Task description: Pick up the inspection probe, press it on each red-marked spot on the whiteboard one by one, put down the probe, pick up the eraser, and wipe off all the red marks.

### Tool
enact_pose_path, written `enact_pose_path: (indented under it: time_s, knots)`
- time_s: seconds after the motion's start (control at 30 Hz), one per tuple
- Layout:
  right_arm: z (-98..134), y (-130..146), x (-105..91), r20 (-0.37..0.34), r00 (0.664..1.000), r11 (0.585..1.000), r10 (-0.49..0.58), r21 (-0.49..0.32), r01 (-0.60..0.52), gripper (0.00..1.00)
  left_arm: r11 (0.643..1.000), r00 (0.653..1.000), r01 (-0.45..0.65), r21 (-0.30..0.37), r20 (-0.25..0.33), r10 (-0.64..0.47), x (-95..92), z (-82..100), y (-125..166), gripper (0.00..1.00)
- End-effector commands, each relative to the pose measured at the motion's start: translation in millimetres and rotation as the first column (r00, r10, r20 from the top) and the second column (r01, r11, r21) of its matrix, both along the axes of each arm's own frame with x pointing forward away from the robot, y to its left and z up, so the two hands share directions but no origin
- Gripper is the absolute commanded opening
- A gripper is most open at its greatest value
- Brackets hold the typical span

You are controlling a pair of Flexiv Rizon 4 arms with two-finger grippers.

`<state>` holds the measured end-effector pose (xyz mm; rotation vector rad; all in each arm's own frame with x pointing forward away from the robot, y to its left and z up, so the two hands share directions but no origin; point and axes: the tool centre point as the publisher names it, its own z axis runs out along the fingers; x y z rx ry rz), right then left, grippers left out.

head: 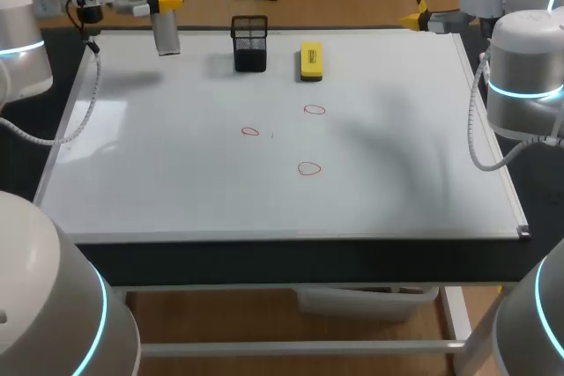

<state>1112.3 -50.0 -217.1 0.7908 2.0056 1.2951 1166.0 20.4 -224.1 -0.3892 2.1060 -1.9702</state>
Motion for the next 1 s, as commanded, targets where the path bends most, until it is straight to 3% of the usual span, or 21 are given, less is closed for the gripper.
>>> enact_pose_path:
  time_s: [0.03,0.37,0.7,1.0]
  knots:
    - [0.0,-0.2,0.4,-0.001,1.000,1.000,0.001,-0.001,-0.001,1.00,0.999,0.999,-0.034,0.004,0.003,0.034,-4.9,3.0,-1.3,0.00]
    - [0.0,-0.2,0.4,-0.001,1.000,1.000,0.001,-0.001,-0.001,1.00,0.999,0.999,-0.034,0.004,0.003,0.034,-4.9,3.0,-1.3,0.00]
    - [-8.4,-0.7,30.5,-0.059,0.994,0.996,0.088,-0.012,-0.089,1.00,0.999,0.999,-0.034,0.004,0.003,0.034,-4.9,3.0,-1.3,0.00]
    - [-21.4,4.3,56.7,-0.169,0.959,0.968,0.230,-0.059,-0.243,1.00,0.999,0.999,-0.034,0.004,0.003,0.034,-4.9,3.0,-1.3,0.00]
